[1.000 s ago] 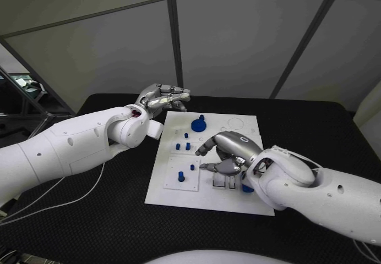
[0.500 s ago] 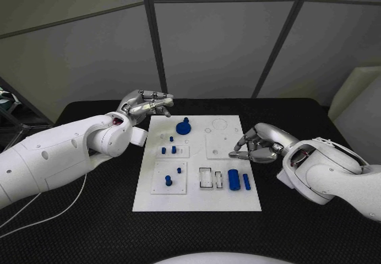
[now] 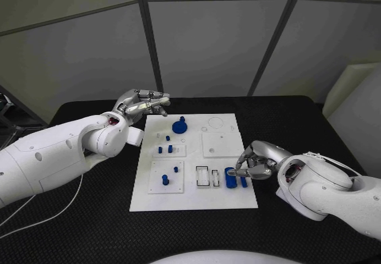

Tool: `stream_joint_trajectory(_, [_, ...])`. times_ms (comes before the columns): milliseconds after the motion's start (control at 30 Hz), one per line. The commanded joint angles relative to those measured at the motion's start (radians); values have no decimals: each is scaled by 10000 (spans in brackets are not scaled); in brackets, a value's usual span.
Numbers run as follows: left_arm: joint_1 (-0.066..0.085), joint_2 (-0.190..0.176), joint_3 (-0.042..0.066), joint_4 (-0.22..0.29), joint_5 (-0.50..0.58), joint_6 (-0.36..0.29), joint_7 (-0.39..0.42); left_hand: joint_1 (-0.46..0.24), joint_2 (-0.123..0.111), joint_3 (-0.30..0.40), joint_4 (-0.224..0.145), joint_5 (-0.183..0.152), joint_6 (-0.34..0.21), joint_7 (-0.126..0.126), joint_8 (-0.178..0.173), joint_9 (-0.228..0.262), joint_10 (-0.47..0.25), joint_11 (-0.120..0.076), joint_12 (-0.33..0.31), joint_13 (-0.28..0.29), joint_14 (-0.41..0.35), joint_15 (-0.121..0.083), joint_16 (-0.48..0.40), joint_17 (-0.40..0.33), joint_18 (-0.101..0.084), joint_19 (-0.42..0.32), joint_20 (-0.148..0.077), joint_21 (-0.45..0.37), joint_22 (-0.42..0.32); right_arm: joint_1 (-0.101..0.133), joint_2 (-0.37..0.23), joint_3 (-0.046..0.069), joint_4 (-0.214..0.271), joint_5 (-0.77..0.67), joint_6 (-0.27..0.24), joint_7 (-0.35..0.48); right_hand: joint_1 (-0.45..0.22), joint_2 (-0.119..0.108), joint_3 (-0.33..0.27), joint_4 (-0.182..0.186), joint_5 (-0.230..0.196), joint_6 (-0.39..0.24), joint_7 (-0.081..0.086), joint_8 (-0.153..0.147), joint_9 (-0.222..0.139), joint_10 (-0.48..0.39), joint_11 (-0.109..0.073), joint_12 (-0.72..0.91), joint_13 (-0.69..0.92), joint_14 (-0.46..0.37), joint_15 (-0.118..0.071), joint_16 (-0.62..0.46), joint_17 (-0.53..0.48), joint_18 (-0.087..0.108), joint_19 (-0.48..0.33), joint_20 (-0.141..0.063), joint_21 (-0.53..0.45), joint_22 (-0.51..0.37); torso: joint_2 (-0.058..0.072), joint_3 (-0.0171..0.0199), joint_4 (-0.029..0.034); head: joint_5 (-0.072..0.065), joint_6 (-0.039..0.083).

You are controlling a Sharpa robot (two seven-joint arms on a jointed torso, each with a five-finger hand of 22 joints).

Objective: Assemble the parts on the task board

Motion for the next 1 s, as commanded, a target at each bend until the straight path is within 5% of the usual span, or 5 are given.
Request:
stream_joint_trajectory(33, [13,-11,3,10,32,81,47,-62,-8,-51,16,-68,-69,-20,-43,-16,-35,17,-58,6,-23,50,-46,-10,-139,59,28,-35,-9,-37,69,3,0,-688,193,-521,-89,-5,-64,4,42,-80,1,48,64,-72,-1,81,54,309,-57,57,15,-152,798,-38,65,2100,13,-11,24,10,5])
stream_joint_trajectory(1000, [8,-11,-1,-31,32,126,29,-79,-7,-67,28,-67,-70,-19,-42,-16,-35,19,-56,7,-19,52,-49,-8,-139,64,31,-48,-17,-533,971,-3,-648,-1309,1011,-921,-67,66,-218,4,76,14,-43,129,403,-81,-32,165,234,314,-79,95,80,-169,825,-52,115,2162,12,-17,16,86,-102])
